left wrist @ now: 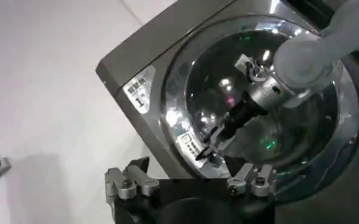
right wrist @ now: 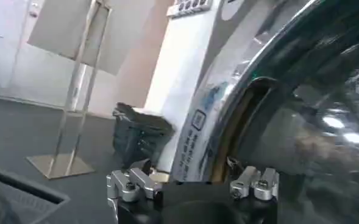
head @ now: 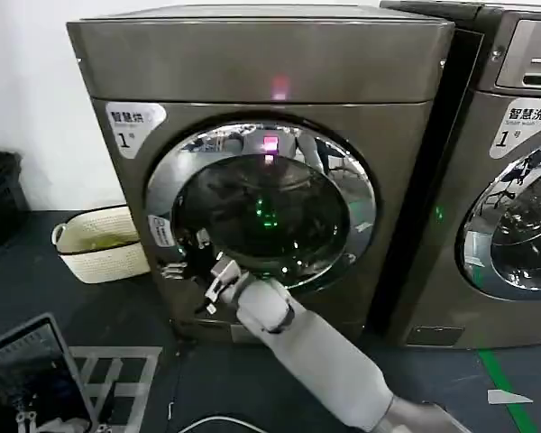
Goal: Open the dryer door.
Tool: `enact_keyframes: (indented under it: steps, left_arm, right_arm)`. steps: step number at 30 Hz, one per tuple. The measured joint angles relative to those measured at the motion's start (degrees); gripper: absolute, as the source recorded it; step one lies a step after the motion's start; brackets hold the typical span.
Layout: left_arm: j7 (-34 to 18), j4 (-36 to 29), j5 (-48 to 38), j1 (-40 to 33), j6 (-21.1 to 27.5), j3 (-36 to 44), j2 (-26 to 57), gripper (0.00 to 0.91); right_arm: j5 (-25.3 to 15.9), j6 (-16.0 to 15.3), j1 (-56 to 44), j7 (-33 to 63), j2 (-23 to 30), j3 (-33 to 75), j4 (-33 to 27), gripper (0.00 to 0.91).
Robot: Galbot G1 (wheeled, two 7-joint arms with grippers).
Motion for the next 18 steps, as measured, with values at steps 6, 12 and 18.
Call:
enact_keyframes:
  steps: [6,12,18]
  left_arm:
    - [0.01,-0.37,0.04,0.03,0.00,0.01,-0.37,0.907]
    - [0.03,-0.50,-0.58,-0.41,0.00,-0.30,-0.18,0.907]
    - [0.15,-0.01,-5.07,-3.13,0.00,-2.61,1.70,0.907]
  right_arm:
    - [2.56,3.39,0.98,-4.99,-0.45,-1.01,-1.87,0.907]
    - [6.69,6.63,0.93,-12.11,-3.15,-2.57,-0.23,0.907]
    - [10.70,11.67,0.29,-19.32,-8.91,-4.66,4.84,0.907]
